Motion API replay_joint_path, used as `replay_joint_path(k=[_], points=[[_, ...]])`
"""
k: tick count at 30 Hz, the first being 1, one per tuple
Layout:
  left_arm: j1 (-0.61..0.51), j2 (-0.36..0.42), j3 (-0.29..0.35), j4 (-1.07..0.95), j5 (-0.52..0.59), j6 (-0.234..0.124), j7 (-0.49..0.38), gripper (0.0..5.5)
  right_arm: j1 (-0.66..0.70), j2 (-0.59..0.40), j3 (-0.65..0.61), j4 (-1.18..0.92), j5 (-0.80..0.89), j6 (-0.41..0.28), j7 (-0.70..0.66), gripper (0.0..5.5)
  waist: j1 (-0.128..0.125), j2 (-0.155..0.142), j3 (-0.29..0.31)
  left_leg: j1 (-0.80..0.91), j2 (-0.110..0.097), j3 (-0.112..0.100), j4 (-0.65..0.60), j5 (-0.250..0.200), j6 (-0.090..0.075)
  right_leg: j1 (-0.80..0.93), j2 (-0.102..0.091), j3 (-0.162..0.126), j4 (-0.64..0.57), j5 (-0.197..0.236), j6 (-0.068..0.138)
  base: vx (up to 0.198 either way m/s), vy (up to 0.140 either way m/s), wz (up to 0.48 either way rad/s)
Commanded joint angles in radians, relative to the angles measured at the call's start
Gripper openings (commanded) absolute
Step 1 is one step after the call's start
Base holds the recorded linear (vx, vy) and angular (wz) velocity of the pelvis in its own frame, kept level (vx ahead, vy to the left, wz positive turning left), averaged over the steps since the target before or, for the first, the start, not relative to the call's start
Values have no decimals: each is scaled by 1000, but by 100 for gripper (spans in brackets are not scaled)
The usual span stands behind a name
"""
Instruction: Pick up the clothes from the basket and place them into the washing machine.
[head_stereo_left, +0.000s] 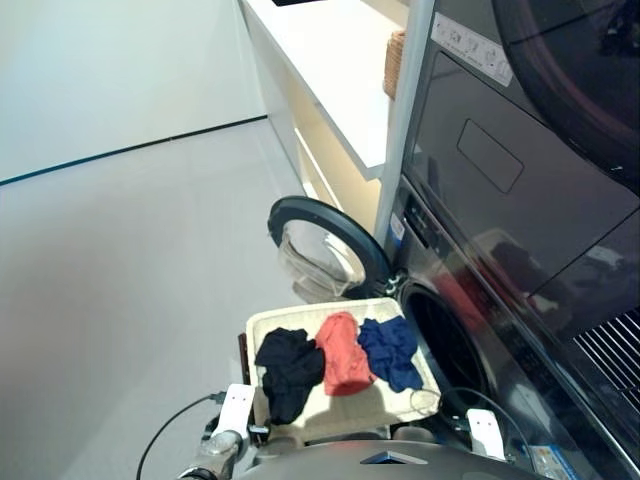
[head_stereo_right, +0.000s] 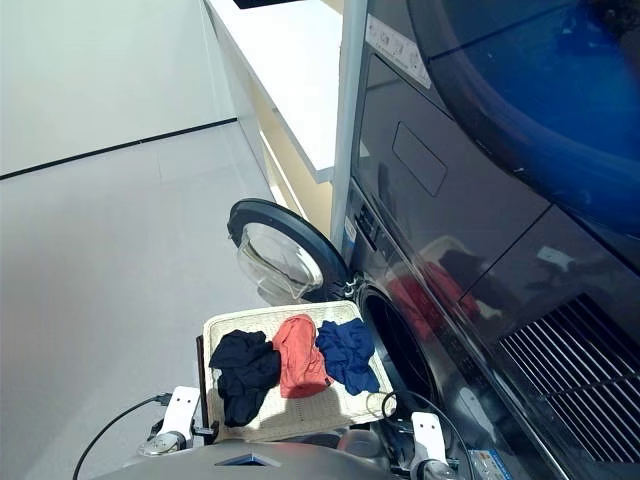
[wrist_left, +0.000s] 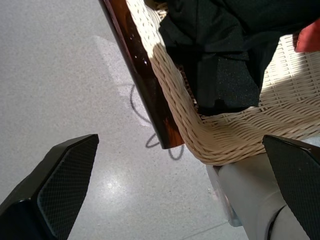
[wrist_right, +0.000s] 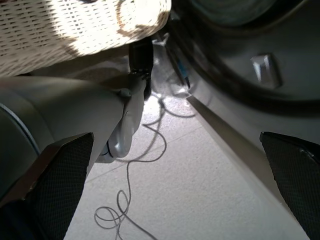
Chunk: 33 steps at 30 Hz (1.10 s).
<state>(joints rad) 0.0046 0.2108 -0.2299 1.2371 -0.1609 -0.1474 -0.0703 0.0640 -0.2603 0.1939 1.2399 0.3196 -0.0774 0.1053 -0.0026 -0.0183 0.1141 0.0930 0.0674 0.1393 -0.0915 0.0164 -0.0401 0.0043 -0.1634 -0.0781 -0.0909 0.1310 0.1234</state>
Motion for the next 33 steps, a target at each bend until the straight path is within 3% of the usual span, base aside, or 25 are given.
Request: replay_joint_path(k=[1, 10, 14, 20, 25, 33], points=[[-54, 9, -4, 14, 0, -15, -4, 550, -65, -3, 22, -26, -11, -30, 5, 550, -18, -15, 42, 26, 20, 12, 4, -24, -29, 82, -25, 17, 4, -70, 44, 0, 0, 0], [-70, 10, 2, 1, -30, -16, 16, 550, -74, -2, 20, -35, -11, -32, -17, 550, -19, -15, 53, 21, 22, 9, 4, -23, -32, 76, -26, 15, 4, -72, 44, 0, 0, 0], [-88, 10, -10, -69, -64, -28, 42, 550, -77, -15, 43, -149, -35, -46, -47, 550, -24, -13, 71, 11, 27, 5, 4, -18, -34, 67, -22, 20, 5, -71, 41, 0, 0, 0], [-141, 8, -59, -224, -144, -39, 85, 550, -75, -27, 75, -388, 7, -54, -65, 550, -36, -12, 128, -22, 32, 3, 4, 4, -34, 15, -13, 27, 48, -80, 37, -35, -5, 3], [-225, 7, -115, -311, -159, -47, 136, 550, -123, -32, 129, -597, 53, -66, -83, 550, -44, -27, 190, -81, 42, 3, 64, 0, -36, -49, -4, 50, 94, -85, 31, -53, -15, -33], [-332, 44, -168, -481, -83, -63, 256, 550, -202, -71, 176, -883, 46, -116, -145, 550, -47, -61, 309, -231, 59, -8, 205, -30, -41, -197, 21, 87, 196, -90, 24, -66, -30, -98]])
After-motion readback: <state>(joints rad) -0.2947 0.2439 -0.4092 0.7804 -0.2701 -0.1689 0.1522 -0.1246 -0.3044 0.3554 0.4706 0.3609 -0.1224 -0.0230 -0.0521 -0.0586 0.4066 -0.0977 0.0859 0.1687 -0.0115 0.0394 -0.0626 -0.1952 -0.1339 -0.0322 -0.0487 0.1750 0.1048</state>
